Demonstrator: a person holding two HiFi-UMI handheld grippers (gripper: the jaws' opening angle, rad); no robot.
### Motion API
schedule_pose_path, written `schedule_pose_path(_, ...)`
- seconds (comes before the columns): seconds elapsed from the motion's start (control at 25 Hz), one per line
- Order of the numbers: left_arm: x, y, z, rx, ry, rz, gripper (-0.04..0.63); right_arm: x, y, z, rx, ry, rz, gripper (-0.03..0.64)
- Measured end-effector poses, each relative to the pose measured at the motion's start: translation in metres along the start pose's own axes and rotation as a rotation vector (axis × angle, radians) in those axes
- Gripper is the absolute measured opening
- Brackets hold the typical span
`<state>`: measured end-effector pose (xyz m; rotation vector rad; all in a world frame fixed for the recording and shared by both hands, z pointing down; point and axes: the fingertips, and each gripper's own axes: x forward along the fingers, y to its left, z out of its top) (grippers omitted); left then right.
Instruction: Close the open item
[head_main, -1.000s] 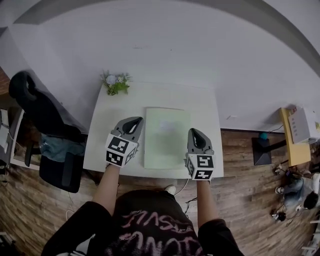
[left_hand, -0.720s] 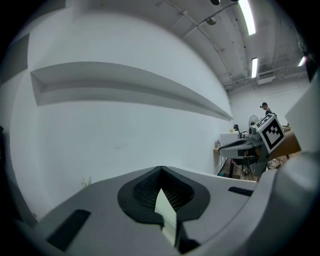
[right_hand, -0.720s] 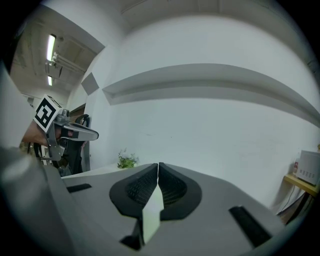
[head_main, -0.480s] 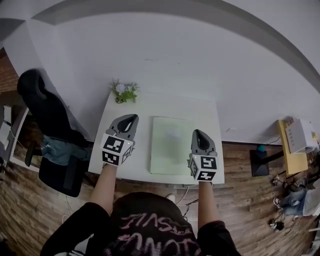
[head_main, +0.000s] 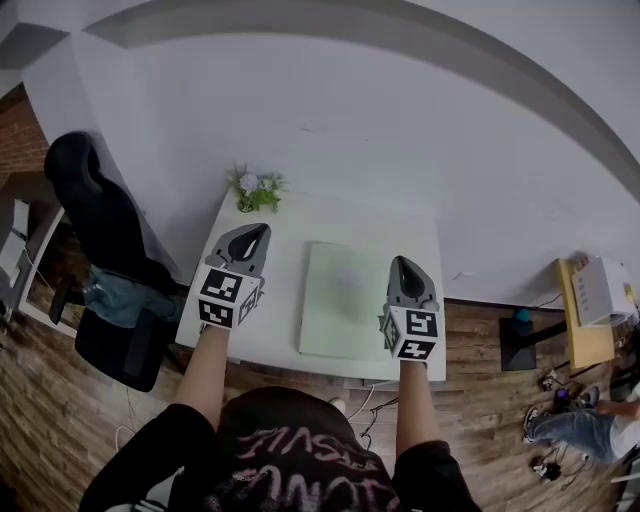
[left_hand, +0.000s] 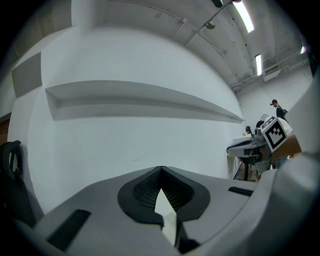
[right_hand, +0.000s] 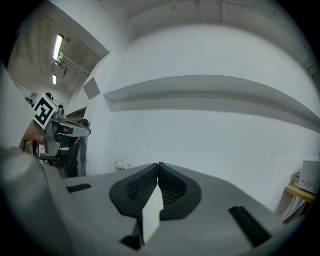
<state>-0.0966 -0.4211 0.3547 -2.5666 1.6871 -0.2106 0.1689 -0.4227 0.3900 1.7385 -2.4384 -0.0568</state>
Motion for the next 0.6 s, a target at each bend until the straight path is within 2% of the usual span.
schedule_pose_path(0.2,0.0,0.007,0.004,0.002,-0.009,0.03,0.012,0.008,0.0,0.011,0.004,-0.02,0.02,0.023)
schedule_pose_path(0.6,0.001,0.013,0.005,0.015,-0.005,0.039,0.012,0.019,0.005,0.018,0.004,-0.028,0.036,0.023)
